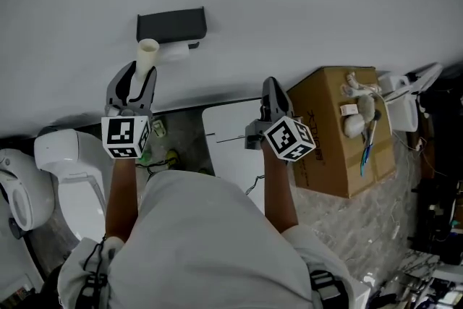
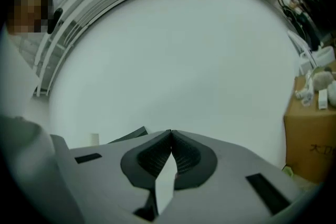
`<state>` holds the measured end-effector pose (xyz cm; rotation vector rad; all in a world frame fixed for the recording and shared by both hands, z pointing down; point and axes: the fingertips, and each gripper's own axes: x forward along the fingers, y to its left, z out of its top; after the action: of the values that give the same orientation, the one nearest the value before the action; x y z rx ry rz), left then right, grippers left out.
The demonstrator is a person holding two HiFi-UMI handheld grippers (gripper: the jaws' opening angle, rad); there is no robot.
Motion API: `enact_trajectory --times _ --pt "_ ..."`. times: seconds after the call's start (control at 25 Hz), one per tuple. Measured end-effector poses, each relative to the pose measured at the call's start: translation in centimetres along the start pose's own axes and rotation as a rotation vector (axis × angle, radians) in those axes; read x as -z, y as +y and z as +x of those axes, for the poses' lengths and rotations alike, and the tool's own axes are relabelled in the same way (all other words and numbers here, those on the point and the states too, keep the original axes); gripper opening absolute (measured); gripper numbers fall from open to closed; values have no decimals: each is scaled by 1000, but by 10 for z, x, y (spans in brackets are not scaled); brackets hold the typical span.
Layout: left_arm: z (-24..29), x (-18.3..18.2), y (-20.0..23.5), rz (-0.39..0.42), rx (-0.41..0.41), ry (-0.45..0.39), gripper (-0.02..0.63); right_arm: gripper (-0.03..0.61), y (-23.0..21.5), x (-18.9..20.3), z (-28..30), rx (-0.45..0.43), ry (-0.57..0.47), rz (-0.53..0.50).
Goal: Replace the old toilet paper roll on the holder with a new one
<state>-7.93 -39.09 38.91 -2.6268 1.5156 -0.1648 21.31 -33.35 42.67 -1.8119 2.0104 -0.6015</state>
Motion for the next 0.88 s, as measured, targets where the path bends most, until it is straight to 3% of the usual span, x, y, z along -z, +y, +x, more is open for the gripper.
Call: enact_trajectory --times 0.28,0.52,0.88 --pt "-2 -11 -6 -28 -15 -42 196 -8 -3 -22 -13 18 8 -220" --pt "-12 -15 -7 -36 -39 -50 196 -8 -3 -29 -14 2 19 -341" --pt "-30 -17 -14 -56 -67 -69 196 -8 6 -30 -20 -23 4 -377"
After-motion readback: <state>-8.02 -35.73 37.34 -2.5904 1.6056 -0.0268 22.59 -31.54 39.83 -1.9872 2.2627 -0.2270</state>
